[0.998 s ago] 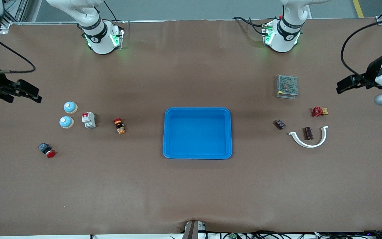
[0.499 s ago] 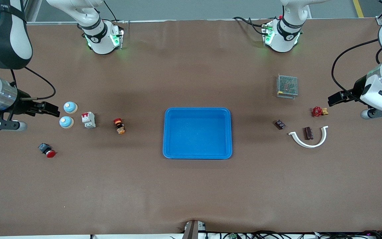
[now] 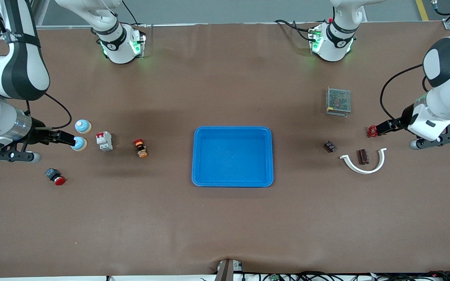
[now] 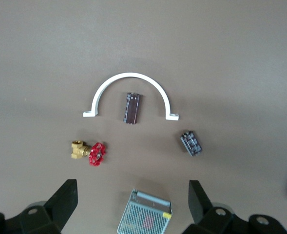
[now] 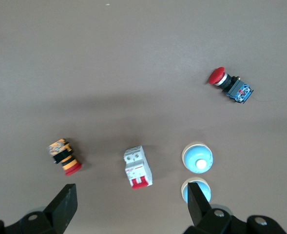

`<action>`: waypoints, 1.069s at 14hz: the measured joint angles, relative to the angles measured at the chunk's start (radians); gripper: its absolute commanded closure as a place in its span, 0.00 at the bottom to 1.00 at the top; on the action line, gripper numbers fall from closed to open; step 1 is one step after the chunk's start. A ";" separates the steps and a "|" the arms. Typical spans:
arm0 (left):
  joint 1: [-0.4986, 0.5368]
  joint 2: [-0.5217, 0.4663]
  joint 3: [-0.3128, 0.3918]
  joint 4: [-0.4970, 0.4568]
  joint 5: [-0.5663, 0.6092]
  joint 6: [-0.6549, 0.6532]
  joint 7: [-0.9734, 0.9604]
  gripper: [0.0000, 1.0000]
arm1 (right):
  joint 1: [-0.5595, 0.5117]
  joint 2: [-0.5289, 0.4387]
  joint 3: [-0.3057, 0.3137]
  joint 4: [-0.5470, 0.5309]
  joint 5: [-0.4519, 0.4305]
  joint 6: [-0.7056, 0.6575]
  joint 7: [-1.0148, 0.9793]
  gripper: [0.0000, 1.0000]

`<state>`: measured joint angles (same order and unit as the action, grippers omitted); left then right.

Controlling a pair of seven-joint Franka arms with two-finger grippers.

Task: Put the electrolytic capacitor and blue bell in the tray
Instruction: 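Close the right gripper on the bell while the left gripper grasps the capacitor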

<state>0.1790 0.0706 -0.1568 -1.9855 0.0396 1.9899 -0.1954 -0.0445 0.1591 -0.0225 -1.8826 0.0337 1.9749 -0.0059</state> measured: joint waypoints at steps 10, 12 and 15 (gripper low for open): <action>0.047 0.203 0.001 -0.013 0.000 0.210 0.000 0.00 | -0.036 -0.014 0.001 -0.353 -0.001 0.363 -0.065 0.00; 0.047 0.240 0.001 -0.013 0.000 0.243 0.000 0.00 | -0.074 -0.020 0.000 -0.402 -0.001 0.427 -0.128 0.00; 0.058 0.295 0.001 -0.014 0.000 0.280 0.001 0.11 | -0.146 -0.020 -0.003 -0.448 -0.002 0.509 -0.224 0.00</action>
<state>0.2368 0.3656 -0.1554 -1.9991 0.0396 2.2702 -0.1944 -0.1904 0.1392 -0.0254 -2.3308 0.0320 2.4835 -0.2302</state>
